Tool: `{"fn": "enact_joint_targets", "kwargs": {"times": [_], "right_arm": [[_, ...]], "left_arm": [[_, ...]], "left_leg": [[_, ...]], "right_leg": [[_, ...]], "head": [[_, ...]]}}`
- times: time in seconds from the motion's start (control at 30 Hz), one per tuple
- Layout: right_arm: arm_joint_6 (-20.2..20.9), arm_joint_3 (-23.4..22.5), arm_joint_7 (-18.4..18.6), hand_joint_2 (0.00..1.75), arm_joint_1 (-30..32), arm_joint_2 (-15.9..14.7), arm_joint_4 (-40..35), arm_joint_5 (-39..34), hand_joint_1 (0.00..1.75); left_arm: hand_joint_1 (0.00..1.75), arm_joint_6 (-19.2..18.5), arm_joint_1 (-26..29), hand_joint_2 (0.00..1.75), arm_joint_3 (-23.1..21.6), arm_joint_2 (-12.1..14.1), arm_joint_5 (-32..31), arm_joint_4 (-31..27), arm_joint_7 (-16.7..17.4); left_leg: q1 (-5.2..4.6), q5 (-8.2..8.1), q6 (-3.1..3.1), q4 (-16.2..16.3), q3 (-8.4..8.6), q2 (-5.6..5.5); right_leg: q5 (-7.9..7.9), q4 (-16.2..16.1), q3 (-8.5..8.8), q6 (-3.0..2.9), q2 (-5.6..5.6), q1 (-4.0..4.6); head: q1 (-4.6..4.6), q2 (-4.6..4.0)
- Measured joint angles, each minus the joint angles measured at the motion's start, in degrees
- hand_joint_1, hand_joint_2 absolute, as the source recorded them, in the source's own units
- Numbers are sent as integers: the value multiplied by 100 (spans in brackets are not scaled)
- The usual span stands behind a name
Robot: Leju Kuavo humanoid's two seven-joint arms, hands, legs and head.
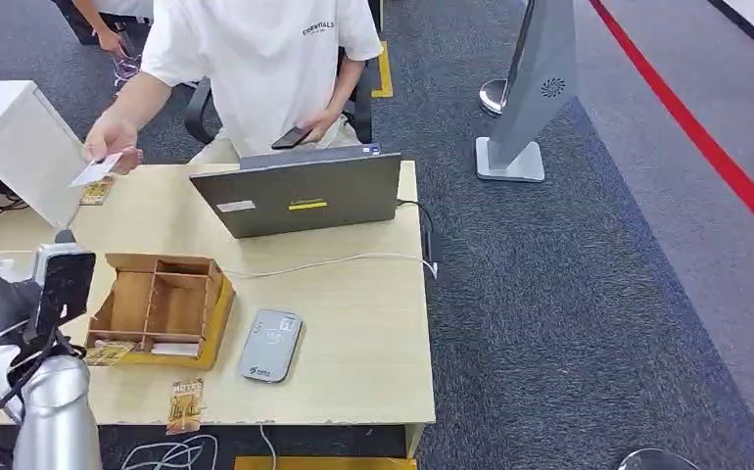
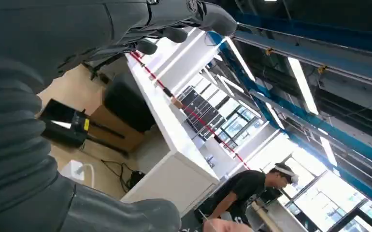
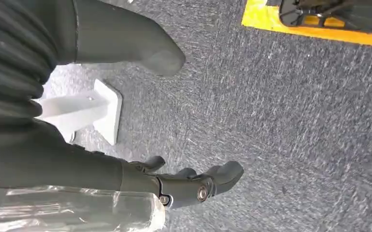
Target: Pass the card to the sensor for recognition and then transmit it.
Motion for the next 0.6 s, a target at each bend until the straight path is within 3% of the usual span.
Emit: {"fn": "enact_joint_targets", "kwargs": {"times": [0.6], "right_arm": [[168, 164, 44, 175, -13, 0, 22, 455, 0]], "left_arm": [[0, 590, -1675, 175, -865, 927, -2334, 1722, 1397]], "left_leg": [[0, 4, -2, 1, 0, 6]], "right_leg": [[3, 1, -1, 1, 7, 0]], "head": [[0, 0]]}}
